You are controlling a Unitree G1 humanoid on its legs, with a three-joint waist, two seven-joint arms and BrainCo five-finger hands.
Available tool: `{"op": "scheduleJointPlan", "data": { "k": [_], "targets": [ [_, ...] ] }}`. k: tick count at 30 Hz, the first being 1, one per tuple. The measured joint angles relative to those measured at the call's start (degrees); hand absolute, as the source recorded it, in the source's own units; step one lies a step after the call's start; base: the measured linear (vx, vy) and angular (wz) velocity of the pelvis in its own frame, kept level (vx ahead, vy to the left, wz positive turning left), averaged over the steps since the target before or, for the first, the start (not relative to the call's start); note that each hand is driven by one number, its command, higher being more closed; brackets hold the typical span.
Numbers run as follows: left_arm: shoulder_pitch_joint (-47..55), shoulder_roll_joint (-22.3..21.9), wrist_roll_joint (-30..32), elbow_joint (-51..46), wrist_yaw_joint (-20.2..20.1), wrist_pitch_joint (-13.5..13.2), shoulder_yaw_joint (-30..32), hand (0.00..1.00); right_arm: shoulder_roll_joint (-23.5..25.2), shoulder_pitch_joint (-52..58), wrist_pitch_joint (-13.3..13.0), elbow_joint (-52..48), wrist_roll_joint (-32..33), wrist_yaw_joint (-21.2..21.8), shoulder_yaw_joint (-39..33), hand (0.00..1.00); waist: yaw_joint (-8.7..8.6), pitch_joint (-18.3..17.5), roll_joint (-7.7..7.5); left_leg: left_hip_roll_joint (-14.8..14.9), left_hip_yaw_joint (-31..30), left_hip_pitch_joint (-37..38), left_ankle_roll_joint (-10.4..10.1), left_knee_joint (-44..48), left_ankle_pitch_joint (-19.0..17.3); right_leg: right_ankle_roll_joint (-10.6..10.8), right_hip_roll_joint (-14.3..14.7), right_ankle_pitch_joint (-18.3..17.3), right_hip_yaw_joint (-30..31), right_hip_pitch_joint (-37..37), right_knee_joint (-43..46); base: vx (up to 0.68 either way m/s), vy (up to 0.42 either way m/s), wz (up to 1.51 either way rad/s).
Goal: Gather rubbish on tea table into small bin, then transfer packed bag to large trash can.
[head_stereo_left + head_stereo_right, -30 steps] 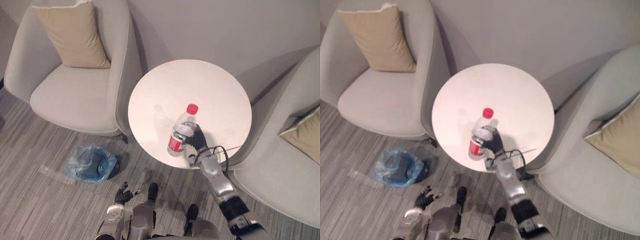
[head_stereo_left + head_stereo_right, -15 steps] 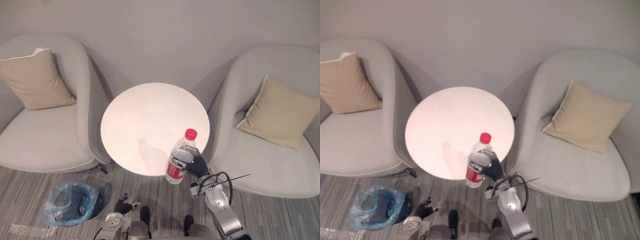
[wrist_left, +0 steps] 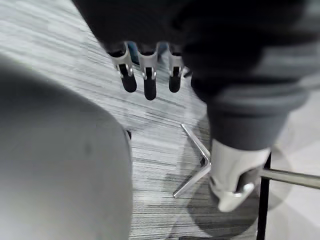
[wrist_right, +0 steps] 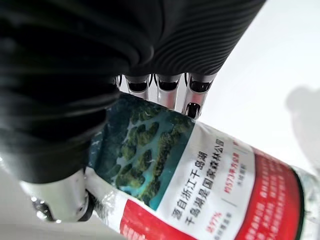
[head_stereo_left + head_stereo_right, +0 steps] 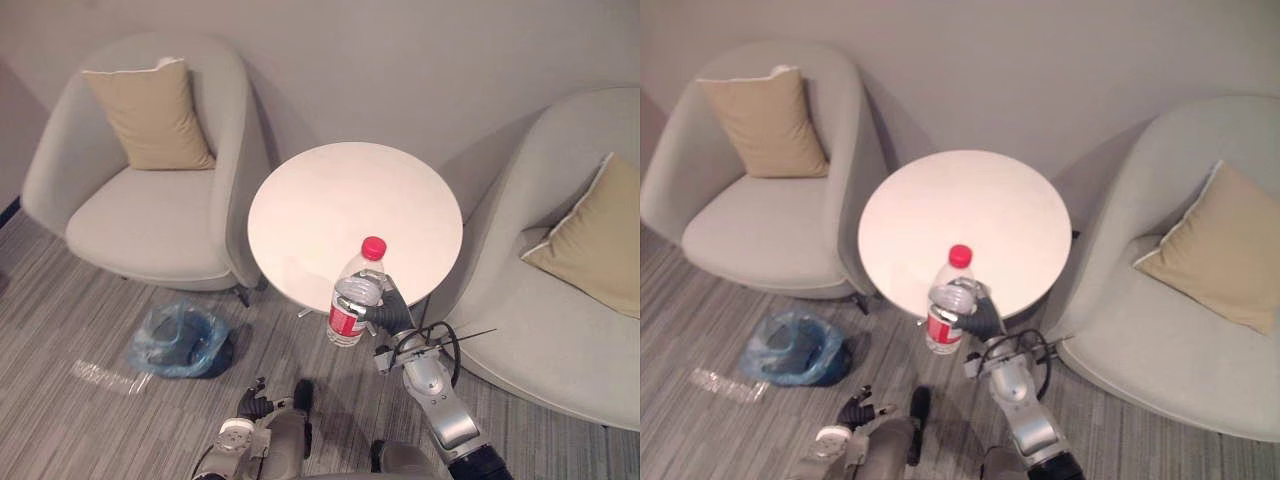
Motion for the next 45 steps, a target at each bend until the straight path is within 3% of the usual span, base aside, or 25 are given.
{"op": "scheduleJointPlan", "data": {
  "k": [1,2,3,4,6,7,9,10,12,14,21,23,25,27,30,31,32,34,37,38,39,42,44,45],
  "targets": [
    [-0.5,0.2,0.1,0.0,0.0,0.0,0.0,0.0,0.1,0.0,0.0,0.4,0.0,-0.2,-0.9,1.0,-0.1,0.4,-0.8,-0.3,2.4,-1.3,1.7,1.7,-1.1,-0.7,-1.4,1.0,-1.5,-0.7,-1.2,-0.38,-0.073,0.93],
    [-0.8,0.4,0.4,-0.5,0.0,0.0,0.0,0.0,0.4,0.0,0.0,1.4,0.2,-0.5,-2.2,1.0,-0.19,0.3,-1.39,-1.8,5.3,-3.7,4.1,7.8,0.7,-0.7,-3.6,2.8,-3.3,-1.6,-2.2,-0.33,-0.049,0.84],
    [-0.6,0.4,0.8,-0.9,0.1,0.0,0.0,0.0,0.1,0.2,0.3,2.3,0.5,-1.0,-3.2,1.0,-0.58,0.3,-1.73,-2.7,7.8,-4.3,4.6,14.2,0.7,-0.6,-5.4,4.8,-4.8,-1.4,-4.4,-0.32,-0.073,0.79],
    [-0.2,0.2,1.1,-1.1,0.2,0.0,0.0,0.0,0.1,0.2,0.5,2.8,0.6,-1.1,-3.8,1.0,-0.72,0.3,-1.83,-2.3,9.7,-3.5,4.0,18.0,-0.5,-0.4,-5.8,6.3,-5.6,-0.9,-6.3,-0.15,-0.032,0.67],
    [0.8,-0.7,1.8,-1.0,0.2,0.1,-0.1,0.0,0.2,0.2,0.6,3.3,0.7,-1.5,-4.0,1.0,-0.94,-0.5,-0.48,1.9,14.9,2.4,-0.3,23.1,-7.6,-0.2,-5.9,9.9,-8.2,0.3,-10.9,-0.17,0.052,0.76],
    [1.2,-1.5,3.2,-1.0,0.0,0.1,-1.1,0.0,0.5,0.2,0.6,3.0,0.6,-1.6,-4.3,1.0,-1.4,-1.0,-0.05,4.0,16.7,8.1,-2.7,19.7,-10.4,0.7,-5.8,11.7,-10.5,0.4,-13.2,-0.2,0.125,1.08],
    [1.2,-3.4,4.4,-0.9,0.1,0.1,-1.7,0.0,1.2,0.2,0.6,2.8,0.6,-1.6,-5.6,1.0,-1.68,-1.9,1.32,4.1,17.8,13.9,-4.2,7.7,-11.3,2.3,-5.0,14.2,-13.2,0.5,-16.8,-0.2,0.199,0.99],
    [0.9,-3.2,4.6,-0.6,0.0,0.1,-2.7,0.0,2.6,0.1,0.6,3.1,0.6,-1.6,-6.4,1.0,-1.65,-1.7,0.64,3.9,17.5,15.0,-6.1,2.9,-10.8,3.2,-4.8,15.9,-14.4,0.9,-19.0,-0.16,0.243,0.8],
    [0.9,-2.1,5.3,-0.5,0.1,0.1,-2.9,0.0,4.9,1.0,1.2,3.3,0.6,-1.5,-6.4,1.0,-1.3,-2.1,-1.59,1.5,16.2,16.0,-5.0,-0.2,-8.5,4.4,-5.8,18.4,-14.6,3.7,-23.5,-0.07,0.176,0.56],
    [1.4,-1.8,5.5,-0.4,0.2,0.0,-2.8,0.0,6.7,1.2,1.1,3.3,0.5,-1.4,-5.1,1.0,-1.0,-2.5,-1.96,-0.3,15.6,17.7,-4.6,-0.5,-8.6,5.3,-7.2,19.3,-14.4,6.5,-24.7,-0.02,0.175,0.17],
    [2.3,-0.4,5.4,1.2,1.4,0.0,0.0,0.0,7.0,1.0,1.1,9.6,0.5,-0.9,-3.7,1.0,0.29,-3.9,-1.86,-2.0,14.2,18.3,-3.4,-2.3,-8.0,5.9,-8.0,19.5,-14.3,6.5,-25.0,0.01,0.058,0.04],
    [2.3,-0.3,5.4,1.2,1.5,0.0,0.2,0.0,6.8,1.0,1.5,11.2,0.5,-0.9,-3.8,1.0,0.28,-3.7,-1.94,-1.9,13.7,18.3,-3.1,-2.3,-8.2,6.4,-8.2,18.1,-15.0,6.3,-23.6,0.05,-0.012,0.18],
    [2.4,-0.2,5.4,1.2,1.5,-0.1,0.7,0.0,6.8,1.0,1.8,12.4,0.5,-0.8,-3.8,1.0,0.25,-3.4,-2.47,-2.0,12.7,19.4,-2.8,-1.4,-9.8,7.3,-9.8,13.0,-15.8,5.1,-16.0,0.07,0.016,0.28],
    [2.6,0.6,5.3,1.1,1.5,-0.1,1.5,0.0,6.9,0.9,1.7,12.4,0.5,-0.8,-3.1,1.0,0.24,-2.9,-4.05,-2.8,11.2,19.3,-2.5,2.0,-12.6,7.9,-12.3,8.7,-16.4,4.0,-8.0,0.11,0.036,0.34],
    [2.6,1.0,4.3,1.2,1.7,-0.1,1.9,0.0,6.5,1.2,1.7,12.4,-0.2,-0.3,-1.9,1.0,-0.09,-2.7,-4.68,-3.0,8.4,19.2,-1.4,6.1,-16.2,7.5,-14.6,8.4,-11.9,-0.8,7.2,0.14,0.082,0.4],
    [2.6,0.9,4.1,0.9,1.7,-0.2,2.2,0.0,6.4,1.2,1.7,12.4,-0.4,-0.2,-1.9,1.0,-0.33,-2.2,-4.76,-3.0,6.7,20.0,-0.6,6.7,-17.2,5.3,-14.7,8.9,-7.8,-5.9,16.5,0.2,0.038,0.55],
    [2.7,1.0,3.4,0.8,1.8,-0.1,2.3,0.0,6.4,1.6,1.7,12.5,-0.4,0.2,-1.7,1.0,-0.67,-2.1,-4.63,-2.6,5.5,20.5,-0.4,6.8,-17.9,5.6,-12.6,6.1,-4.8,-8.1,18.9,0.28,-0.016,0.56],
    [2.6,1.2,3.0,1.2,1.8,-0.1,2.5,0.0,6.5,1.5,1.5,12.2,-0.4,0.8,-1.2,1.0,-0.77,-2.1,-4.77,-1.3,3.4,21.3,-0.4,6.7,-18.8,4.8,-6.6,3.3,-2.2,-10.7,15.1,0.26,-0.06,0.63],
    [2.4,0.8,2.7,1.3,1.8,0.1,3.5,0.0,5.9,1.2,1.5,11.8,-0.3,0.9,-1.9,1.0,-1.33,-1.9,-4.54,-0.5,-0.2,22.6,-1.0,5.8,-19.8,4.2,-0.5,6.2,-0.2,-15.3,4.3,0.39,-0.122,0.78],
    [3.1,0.8,2.7,1.2,1.8,0.0,3.5,0.0,5.4,1.5,1.5,11.8,0.0,0.9,-2.3,1.0,-1.73,-2.2,-5.4,-1.0,-2.0,23.5,-1.7,5.9,-20.6,4.1,0.2,10.5,1.2,-14.7,-2.6,0.53,-0.202,1.17],
    [2.5,-0.1,2.8,1.8,1.7,0.1,4.3,0.0,3.8,1.8,1.7,11.7,0.6,1.0,-2.7,1.0,-2.27,-1.7,-3.05,0.5,-4.9,24.2,-2.7,7.1,-22.2,0.9,0.9,15.3,-0.4,-13.4,-2.6,0.36,-0.137,0.98],
    [2.1,-1.4,3.3,1.9,1.6,-0.2,4.5,0.0,3.7,1.3,1.8,11.6,2.0,1.0,-5.7,1.0,-2.74,-1.8,-1.24,2.3,-6.6,21.0,-3.5,13.5,-21.6,-0.9,1.3,12.3,-4.0,-12.0,-2.4,0.42,-0.143,0.6],
    [1.3,-1.7,3.4,2.3,1.5,0.0,4.1,0.0,3.2,2.1,1.8,11.4,2.2,0.7,-7.0,1.0,-3.07,-1.6,-1.43,2.4,-4.3,18.3,-5.4,23.1,-19.3,-1.9,1.4,11.6,-5.9,-7.1,-4.7,0.37,-0.109,0.67],
    [1.0,-1.9,3.4,2.1,1.5,-0.1,4.0,0.0,2.8,2.6,1.8,11.0,2.3,0.6,-6.9,1.0,-2.79,-1.5,-1.84,3.1,-1.4,16.0,-4.5,30.2,-16.9,-2.0,1.3,11.6,-6.0,-3.1,-7.6,0.41,-0.094,0.5]
  ]
}}
